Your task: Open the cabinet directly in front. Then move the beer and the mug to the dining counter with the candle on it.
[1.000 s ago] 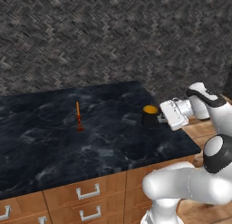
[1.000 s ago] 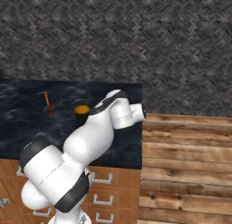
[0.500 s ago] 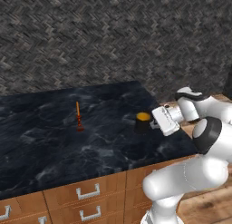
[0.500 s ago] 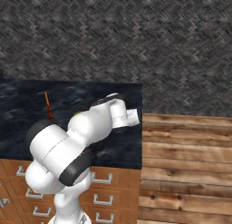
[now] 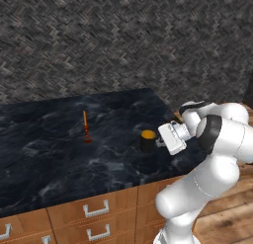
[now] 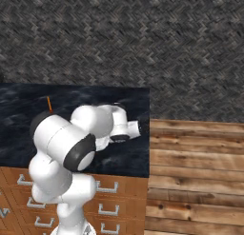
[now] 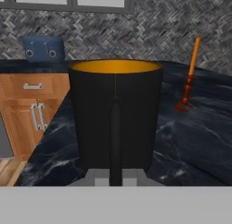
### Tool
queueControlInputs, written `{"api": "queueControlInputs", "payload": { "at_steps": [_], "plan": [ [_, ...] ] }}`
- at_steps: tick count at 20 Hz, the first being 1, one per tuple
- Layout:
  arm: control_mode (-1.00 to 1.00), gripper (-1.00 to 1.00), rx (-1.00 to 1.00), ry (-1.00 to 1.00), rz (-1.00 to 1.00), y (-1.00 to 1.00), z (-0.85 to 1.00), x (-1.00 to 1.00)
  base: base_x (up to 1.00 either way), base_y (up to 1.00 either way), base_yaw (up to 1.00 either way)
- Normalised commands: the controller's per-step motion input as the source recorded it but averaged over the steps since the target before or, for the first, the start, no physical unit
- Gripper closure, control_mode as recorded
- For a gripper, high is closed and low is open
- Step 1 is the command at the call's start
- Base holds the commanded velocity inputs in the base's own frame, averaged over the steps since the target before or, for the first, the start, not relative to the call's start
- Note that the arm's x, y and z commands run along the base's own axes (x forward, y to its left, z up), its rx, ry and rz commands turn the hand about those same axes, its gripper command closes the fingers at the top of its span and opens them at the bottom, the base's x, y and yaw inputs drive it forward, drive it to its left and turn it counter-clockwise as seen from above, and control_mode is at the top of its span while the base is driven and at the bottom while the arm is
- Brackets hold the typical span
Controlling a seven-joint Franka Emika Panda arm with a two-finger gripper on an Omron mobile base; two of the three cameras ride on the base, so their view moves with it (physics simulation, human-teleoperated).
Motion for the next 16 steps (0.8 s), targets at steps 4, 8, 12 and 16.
{"api": "queueControlInputs", "payload": {
  "at_steps": [4, 8, 12, 16],
  "plan": [
    [-1.0, 1.0, 0.0, -0.03, 0.0, 0.17, -0.34, 0.01, 0.0, 0.0, 0.0],
    [-1.0, 1.0, 0.0, -0.05, 0.0, 0.11, -0.34, 0.03, 0.0, 0.0, 0.0],
    [-1.0, 1.0, 0.0, -0.06, 0.0, 0.07, -0.33, 0.03, 0.0, 0.0, 0.0],
    [-1.0, 1.0, 0.0, -0.03, 0.0, 0.09, -0.34, 0.08, 0.0, 0.0, 0.0]
  ]
}}
